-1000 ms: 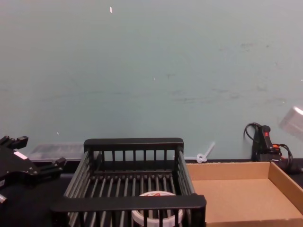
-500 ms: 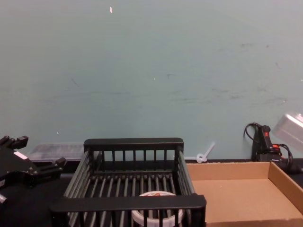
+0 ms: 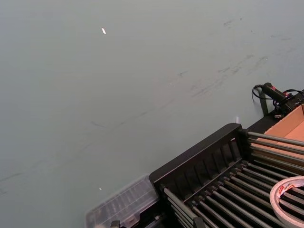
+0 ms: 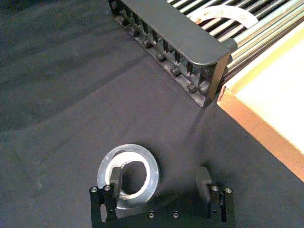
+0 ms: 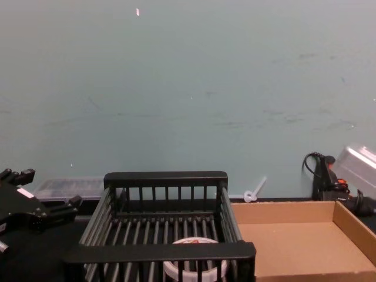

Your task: Pick up the white tape and place it into the black box , Pick up the silver tape and place it into the brown box.

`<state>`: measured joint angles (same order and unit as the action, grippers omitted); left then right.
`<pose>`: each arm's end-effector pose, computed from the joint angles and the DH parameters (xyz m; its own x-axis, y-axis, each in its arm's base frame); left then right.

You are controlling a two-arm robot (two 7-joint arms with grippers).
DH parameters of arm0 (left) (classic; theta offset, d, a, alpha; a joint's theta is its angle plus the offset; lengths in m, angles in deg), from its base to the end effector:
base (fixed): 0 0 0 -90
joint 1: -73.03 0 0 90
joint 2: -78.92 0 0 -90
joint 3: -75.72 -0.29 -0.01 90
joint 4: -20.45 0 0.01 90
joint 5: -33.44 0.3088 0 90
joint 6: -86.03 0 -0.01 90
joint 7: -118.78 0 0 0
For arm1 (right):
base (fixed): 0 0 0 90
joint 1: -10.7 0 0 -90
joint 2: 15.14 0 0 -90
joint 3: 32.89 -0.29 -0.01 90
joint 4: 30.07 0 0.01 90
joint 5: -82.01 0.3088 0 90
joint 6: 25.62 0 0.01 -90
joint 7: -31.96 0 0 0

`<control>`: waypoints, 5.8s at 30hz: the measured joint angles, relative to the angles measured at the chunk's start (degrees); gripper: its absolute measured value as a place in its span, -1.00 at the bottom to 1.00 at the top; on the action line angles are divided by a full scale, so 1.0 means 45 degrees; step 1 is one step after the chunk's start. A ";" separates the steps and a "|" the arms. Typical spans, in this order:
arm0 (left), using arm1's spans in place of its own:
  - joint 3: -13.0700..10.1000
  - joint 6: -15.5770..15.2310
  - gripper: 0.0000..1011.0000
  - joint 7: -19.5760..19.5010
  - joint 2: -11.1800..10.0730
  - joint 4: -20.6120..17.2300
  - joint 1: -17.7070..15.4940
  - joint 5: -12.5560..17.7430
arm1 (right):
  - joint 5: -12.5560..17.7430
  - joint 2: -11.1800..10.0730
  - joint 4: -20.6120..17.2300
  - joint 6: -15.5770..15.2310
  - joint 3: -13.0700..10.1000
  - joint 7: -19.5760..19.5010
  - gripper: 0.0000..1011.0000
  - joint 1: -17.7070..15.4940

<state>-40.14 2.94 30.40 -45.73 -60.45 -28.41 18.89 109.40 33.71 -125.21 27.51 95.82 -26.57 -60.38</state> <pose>0.3581 0.0827 -0.3022 0.2922 0.8803 0.3738 -0.9553 0.2873 0.0701 0.3514 -0.0266 -0.2437 0.8295 -0.5509 -0.0917 0.3491 0.6396 -0.6849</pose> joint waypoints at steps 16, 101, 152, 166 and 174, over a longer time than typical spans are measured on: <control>0.0000 0.0000 0.98 0.0000 0.0000 0.0000 0.0000 0.0000 | -0.0175 0.0140 0.0133 0.0074 0.0101 0.0046 0.98 0.0100; 0.0000 0.0000 0.98 0.0000 0.0000 -0.0001 0.0000 0.0001 | 0.0322 0.1511 0.0288 0.1846 -0.1143 -0.1274 -0.70 0.0714; 0.0000 0.0000 0.98 0.0000 0.0001 0.0000 0.0000 0.0000 | -0.0950 0.3981 0.5060 0.1989 -0.1901 -0.1744 -0.70 0.3413; 0.0000 0.0000 0.98 0.0000 0.0001 0.0000 0.0001 0.0000 | -0.1344 0.4014 0.5698 0.1475 -0.2299 -0.1980 -0.70 0.3200; 0.0000 0.0000 0.98 0.0000 0.0001 0.0000 0.0001 0.0000 | -0.1429 0.4049 0.5828 0.1352 -0.2339 -0.1990 -0.70 0.3160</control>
<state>-40.14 2.94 30.40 -45.73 -60.45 -28.40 18.89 102.96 51.93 -98.98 33.60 85.29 -35.52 -46.16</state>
